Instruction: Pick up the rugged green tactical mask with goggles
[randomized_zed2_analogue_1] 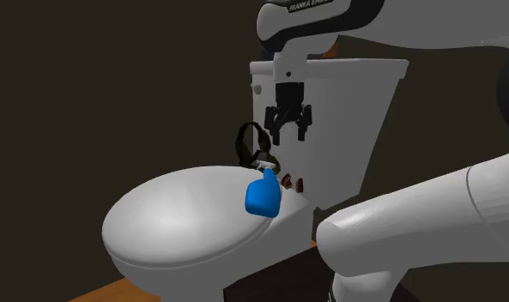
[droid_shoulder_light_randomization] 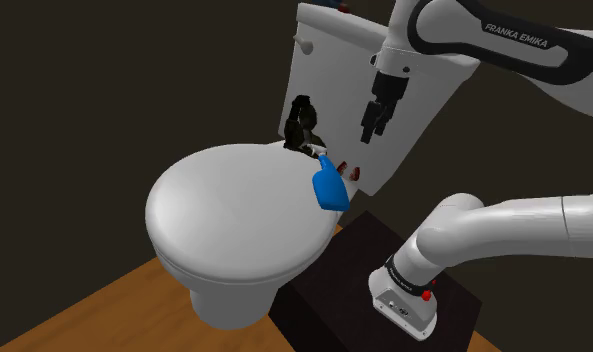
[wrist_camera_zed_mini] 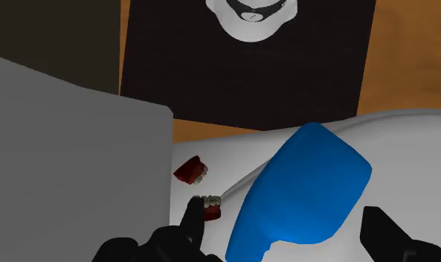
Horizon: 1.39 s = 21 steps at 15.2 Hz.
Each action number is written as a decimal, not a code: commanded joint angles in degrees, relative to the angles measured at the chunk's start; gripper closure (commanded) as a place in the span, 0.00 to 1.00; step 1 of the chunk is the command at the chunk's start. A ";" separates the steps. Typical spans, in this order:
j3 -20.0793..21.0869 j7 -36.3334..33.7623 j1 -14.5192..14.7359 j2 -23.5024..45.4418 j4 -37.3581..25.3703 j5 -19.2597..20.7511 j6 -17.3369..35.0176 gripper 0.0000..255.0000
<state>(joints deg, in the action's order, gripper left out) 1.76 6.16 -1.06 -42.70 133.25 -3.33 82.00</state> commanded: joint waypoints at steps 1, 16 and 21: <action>0.00 0.00 0.00 0.00 0.00 0.00 0.00 0.00; -3.45 9.49 3.95 23.83 -12.78 -10.83 22.54 0.00; -3.64 11.14 4.35 26.20 -12.52 -12.34 26.07 0.00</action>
<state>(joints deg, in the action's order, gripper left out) -1.83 16.99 3.28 -16.54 120.07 -15.53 107.32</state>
